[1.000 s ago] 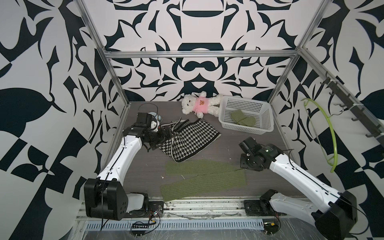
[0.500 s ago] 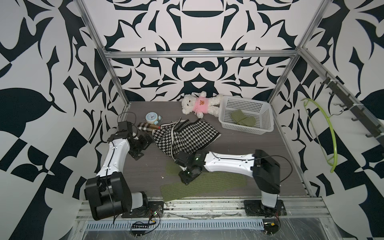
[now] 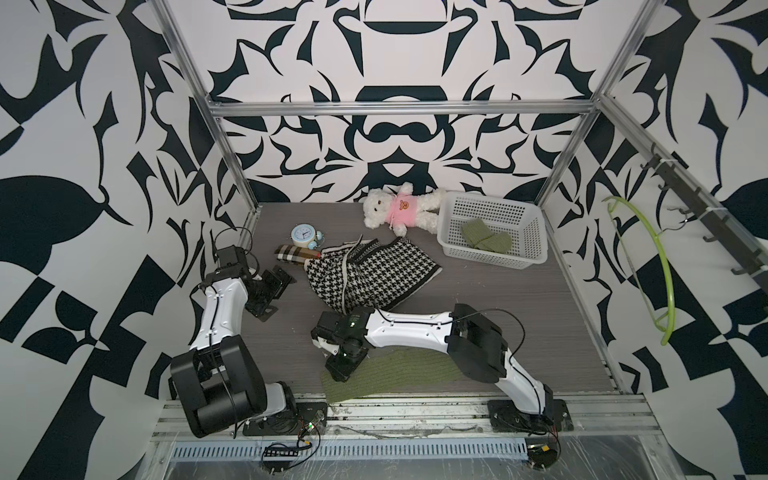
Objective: Roll up the scarf and place it into the basket
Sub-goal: Flatten out the scarf at the center of the board.
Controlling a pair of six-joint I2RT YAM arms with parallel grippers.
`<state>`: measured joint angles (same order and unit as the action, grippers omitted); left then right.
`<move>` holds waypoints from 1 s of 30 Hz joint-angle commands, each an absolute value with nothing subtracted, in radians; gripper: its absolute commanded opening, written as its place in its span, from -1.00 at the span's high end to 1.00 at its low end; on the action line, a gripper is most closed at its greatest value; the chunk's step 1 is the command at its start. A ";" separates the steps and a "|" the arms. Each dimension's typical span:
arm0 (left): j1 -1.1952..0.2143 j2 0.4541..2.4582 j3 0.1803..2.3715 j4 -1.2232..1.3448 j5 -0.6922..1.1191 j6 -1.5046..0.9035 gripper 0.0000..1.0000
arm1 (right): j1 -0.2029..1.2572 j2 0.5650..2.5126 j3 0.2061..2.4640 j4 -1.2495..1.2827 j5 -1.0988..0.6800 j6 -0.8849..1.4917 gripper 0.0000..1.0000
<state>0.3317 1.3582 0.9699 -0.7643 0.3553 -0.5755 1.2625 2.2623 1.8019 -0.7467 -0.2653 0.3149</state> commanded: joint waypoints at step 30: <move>-0.297 1.318 0.723 -0.517 0.476 -0.784 -0.98 | 0.908 1.632 1.177 -0.796 -0.165 0.323 1.00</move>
